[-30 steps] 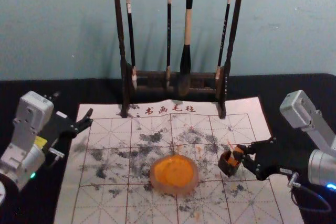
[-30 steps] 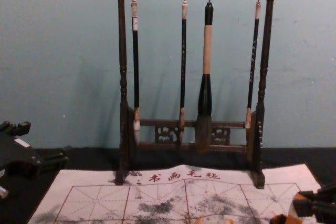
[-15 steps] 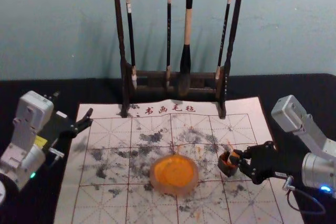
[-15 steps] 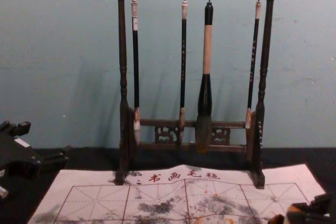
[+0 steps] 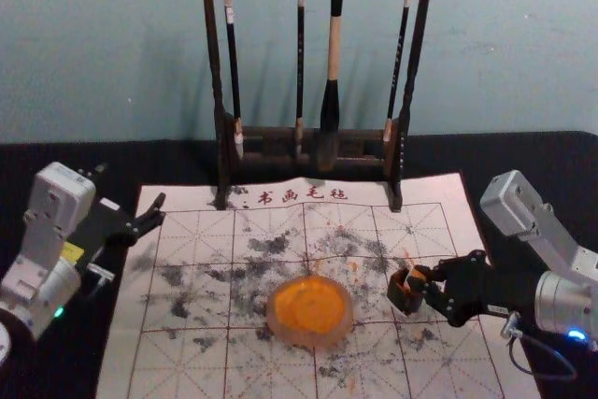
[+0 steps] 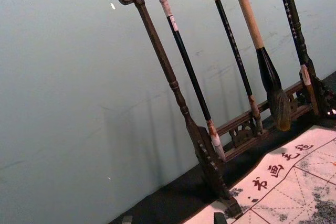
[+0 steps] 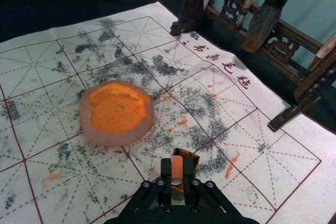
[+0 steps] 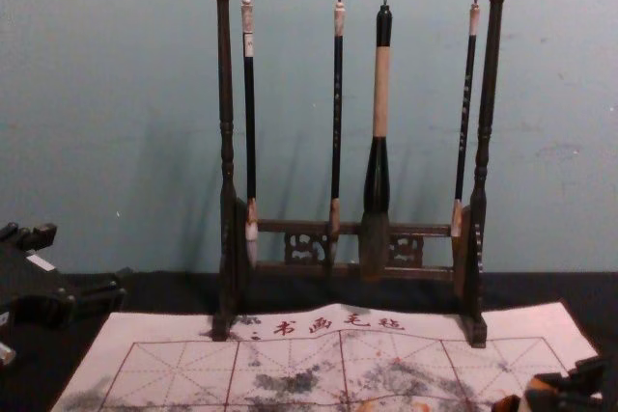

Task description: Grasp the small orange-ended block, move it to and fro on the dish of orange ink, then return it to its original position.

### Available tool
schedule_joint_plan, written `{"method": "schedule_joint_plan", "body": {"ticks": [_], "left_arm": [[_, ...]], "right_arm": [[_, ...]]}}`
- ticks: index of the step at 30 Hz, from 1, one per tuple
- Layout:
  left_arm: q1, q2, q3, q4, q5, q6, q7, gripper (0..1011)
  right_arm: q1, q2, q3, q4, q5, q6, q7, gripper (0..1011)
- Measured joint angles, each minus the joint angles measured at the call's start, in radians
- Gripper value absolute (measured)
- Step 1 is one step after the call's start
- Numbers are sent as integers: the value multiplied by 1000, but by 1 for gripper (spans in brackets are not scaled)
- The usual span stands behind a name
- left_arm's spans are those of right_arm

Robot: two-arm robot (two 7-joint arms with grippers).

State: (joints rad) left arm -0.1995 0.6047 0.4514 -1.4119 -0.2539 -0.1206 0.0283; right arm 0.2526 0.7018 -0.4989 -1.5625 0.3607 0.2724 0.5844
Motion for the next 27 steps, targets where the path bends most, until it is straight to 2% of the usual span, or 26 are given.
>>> {"method": "schedule_joint_plan", "body": {"ticks": [22, 25, 27], "left_arm": [[0, 0, 0, 0, 0, 0, 0, 1001], [0, 0, 0, 0, 0, 0, 0, 1001], [0, 0, 0, 0, 0, 0, 0, 1001]], "right_arm": [[-2, 1, -1, -1, -4, -5, 2, 90], [-2, 2, 0, -1, -4, -4, 2, 123], [-2, 2, -1, 0, -6, -1, 1, 199]]}}
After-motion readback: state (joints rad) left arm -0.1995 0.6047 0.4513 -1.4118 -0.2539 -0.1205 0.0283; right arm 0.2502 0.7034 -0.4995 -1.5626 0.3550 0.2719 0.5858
